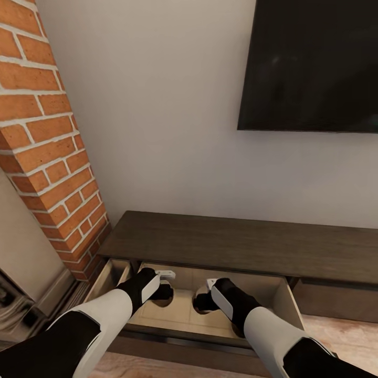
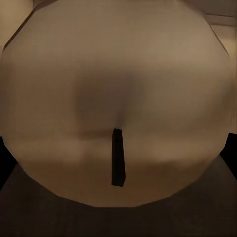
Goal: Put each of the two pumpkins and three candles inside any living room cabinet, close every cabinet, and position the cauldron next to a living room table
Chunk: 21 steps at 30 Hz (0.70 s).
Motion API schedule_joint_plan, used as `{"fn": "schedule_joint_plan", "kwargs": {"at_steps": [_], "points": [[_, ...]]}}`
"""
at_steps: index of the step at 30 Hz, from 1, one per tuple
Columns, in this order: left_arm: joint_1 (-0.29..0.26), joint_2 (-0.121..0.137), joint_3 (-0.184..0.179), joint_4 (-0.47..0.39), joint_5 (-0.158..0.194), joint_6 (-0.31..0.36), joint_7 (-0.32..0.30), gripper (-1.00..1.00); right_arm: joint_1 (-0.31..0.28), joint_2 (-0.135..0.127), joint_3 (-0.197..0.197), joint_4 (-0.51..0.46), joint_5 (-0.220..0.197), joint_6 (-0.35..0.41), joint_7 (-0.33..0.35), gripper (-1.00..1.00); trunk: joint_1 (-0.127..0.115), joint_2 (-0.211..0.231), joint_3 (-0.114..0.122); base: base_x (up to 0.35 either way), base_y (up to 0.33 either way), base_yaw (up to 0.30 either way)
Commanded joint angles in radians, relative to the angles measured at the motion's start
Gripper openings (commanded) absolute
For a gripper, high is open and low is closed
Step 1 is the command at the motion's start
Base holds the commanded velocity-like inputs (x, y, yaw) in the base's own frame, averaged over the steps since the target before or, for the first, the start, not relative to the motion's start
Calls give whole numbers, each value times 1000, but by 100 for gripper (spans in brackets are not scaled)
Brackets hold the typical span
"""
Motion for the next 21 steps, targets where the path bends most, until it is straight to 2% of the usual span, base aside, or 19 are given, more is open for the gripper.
{"fn": "schedule_joint_plan", "kwargs": {"at_steps": [1,6,11,14,16,21], "points": [[0,0,-5,-1,11,-1,7,-100,-1,0,7,2,-9,0,-8,-100,0,0,-1,0,0,0],[0,-1,-7,-2,8,-11,7,-100,-1,0,9,4,-9,-3,-8,-100,0,0,-1,0,0,0],[0,-1,-7,-1,8,-68,4,-100,-1,0,9,4,-9,-3,-8,-100,0,0,-1,0,0,0],[0,-1,-7,0,5,-74,2,-100,-1,0,9,4,-9,-3,-8,-100,0,0,-1,0,0,0],[0,-1,-7,0,-6,-75,-2,-100,-1,0,9,4,-9,-3,-8,-100,0,0,-1,0,0,0],[0,-2,-13,0,-58,-77,-7,-100,-1,0,9,4,-10,-3,-8,-100,0,0,-1,0,0,0]]}}
